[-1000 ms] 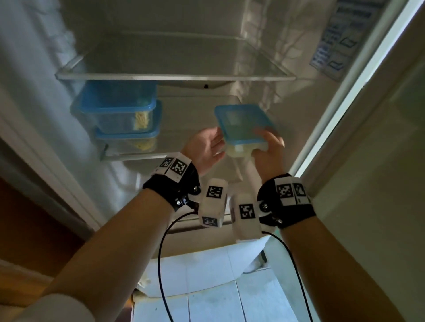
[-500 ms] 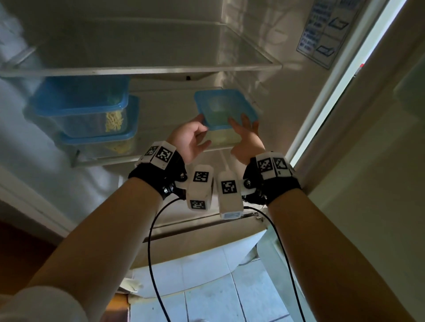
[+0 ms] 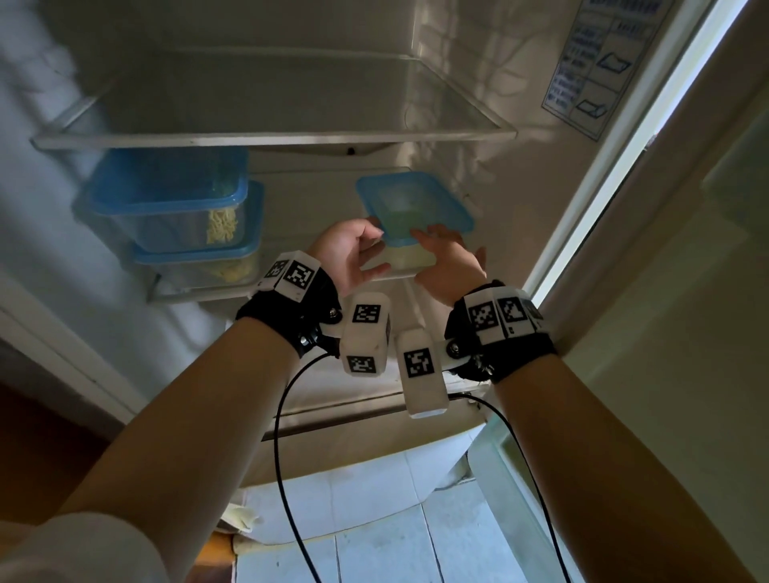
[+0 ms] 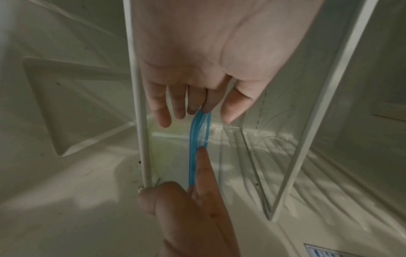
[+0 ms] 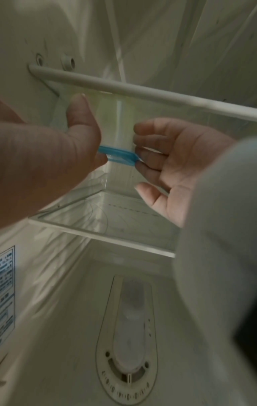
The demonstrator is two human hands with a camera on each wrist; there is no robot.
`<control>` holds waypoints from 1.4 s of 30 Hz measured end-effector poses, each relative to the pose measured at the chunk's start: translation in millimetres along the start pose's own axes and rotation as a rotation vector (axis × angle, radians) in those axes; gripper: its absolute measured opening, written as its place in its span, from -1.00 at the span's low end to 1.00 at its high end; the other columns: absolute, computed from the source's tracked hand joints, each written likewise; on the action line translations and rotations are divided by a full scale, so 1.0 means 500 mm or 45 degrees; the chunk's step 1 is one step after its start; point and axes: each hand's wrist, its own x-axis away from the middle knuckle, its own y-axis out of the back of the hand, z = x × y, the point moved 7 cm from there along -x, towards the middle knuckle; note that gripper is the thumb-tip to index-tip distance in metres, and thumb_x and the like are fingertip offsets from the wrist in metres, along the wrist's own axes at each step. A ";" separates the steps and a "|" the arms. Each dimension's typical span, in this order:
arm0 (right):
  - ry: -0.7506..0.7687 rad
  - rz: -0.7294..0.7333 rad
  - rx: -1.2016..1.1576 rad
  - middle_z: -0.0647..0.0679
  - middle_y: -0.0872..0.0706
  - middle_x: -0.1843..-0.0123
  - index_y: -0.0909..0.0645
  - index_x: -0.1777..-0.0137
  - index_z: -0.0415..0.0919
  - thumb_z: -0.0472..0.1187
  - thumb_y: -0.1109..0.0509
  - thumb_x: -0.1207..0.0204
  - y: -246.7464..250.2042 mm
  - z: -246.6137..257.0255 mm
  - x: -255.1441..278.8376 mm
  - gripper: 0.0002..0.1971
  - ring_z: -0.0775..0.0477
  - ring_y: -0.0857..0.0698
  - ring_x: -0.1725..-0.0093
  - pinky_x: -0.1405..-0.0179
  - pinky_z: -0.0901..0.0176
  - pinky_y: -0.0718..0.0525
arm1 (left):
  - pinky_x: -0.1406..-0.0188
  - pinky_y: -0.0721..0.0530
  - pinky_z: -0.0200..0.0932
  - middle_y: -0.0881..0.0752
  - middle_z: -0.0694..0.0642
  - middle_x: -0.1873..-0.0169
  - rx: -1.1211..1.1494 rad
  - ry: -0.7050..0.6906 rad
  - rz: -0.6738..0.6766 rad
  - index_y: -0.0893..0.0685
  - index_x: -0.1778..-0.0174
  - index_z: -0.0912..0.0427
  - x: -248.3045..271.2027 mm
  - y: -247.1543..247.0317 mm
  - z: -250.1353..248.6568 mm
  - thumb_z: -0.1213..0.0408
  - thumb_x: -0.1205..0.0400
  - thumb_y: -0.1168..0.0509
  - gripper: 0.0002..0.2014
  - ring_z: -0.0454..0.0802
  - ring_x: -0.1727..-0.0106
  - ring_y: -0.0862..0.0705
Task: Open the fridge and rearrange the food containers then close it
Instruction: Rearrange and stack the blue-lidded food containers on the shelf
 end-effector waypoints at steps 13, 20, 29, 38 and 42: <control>0.028 0.088 -0.123 0.01 -0.20 -0.65 -0.30 -0.53 0.00 -0.32 -0.22 -0.45 0.029 0.018 0.010 -0.39 -0.06 -0.20 -0.62 -0.63 0.16 -0.11 | -0.27 -0.41 0.01 -0.63 0.01 0.20 -0.058 0.023 -0.059 -0.57 0.20 0.10 -0.001 0.000 -0.023 0.39 -0.59 -0.02 -0.77 -0.09 0.10 -0.56; -0.015 0.083 -0.215 -0.09 -0.32 -0.58 -0.37 -0.50 -0.02 -0.31 -0.23 -0.46 0.035 0.028 0.004 -0.43 -0.14 -0.38 -0.51 -0.40 0.23 -0.39 | -0.20 -0.41 0.00 -0.65 0.00 0.17 -0.104 0.029 -0.058 -0.57 0.17 0.10 0.001 0.001 -0.030 0.38 -0.60 -0.03 -0.79 -0.08 0.10 -0.59; 0.000 -0.056 -0.658 -0.20 -0.57 -0.41 -0.55 -0.36 -0.13 -0.36 -0.30 -0.42 0.031 0.047 0.042 -0.53 -0.18 -0.55 -0.37 -0.30 0.16 -0.49 | -0.05 -0.52 -0.01 -0.58 -0.01 0.22 -0.050 -0.053 -0.118 -0.56 0.12 0.06 0.091 0.031 -0.013 0.36 -0.58 -0.10 -0.84 -0.04 -0.02 -0.56; 0.130 -0.095 -0.948 -0.09 -0.64 0.02 -0.60 -0.24 -0.42 -0.53 -0.27 -0.39 -0.048 0.102 0.236 -0.61 0.05 -0.57 0.09 0.14 0.44 -0.56 | 0.15 -0.50 -0.15 -0.79 -0.03 0.27 -0.050 -0.123 -0.075 -0.64 0.08 0.09 0.322 0.097 0.035 0.36 -0.58 -0.12 -0.80 -0.09 0.17 -0.67; -0.009 0.011 -1.039 -0.12 -0.67 0.01 -0.64 -0.15 -0.24 -0.43 -0.23 -0.43 -0.102 0.088 0.362 -0.68 -0.03 -0.63 0.07 0.29 0.31 -0.54 | 0.28 -0.49 -0.21 -0.80 -0.12 0.48 0.005 -0.115 -0.053 -0.64 0.15 0.05 0.411 0.106 0.103 0.38 -0.58 -0.09 -0.77 -0.14 0.27 -0.65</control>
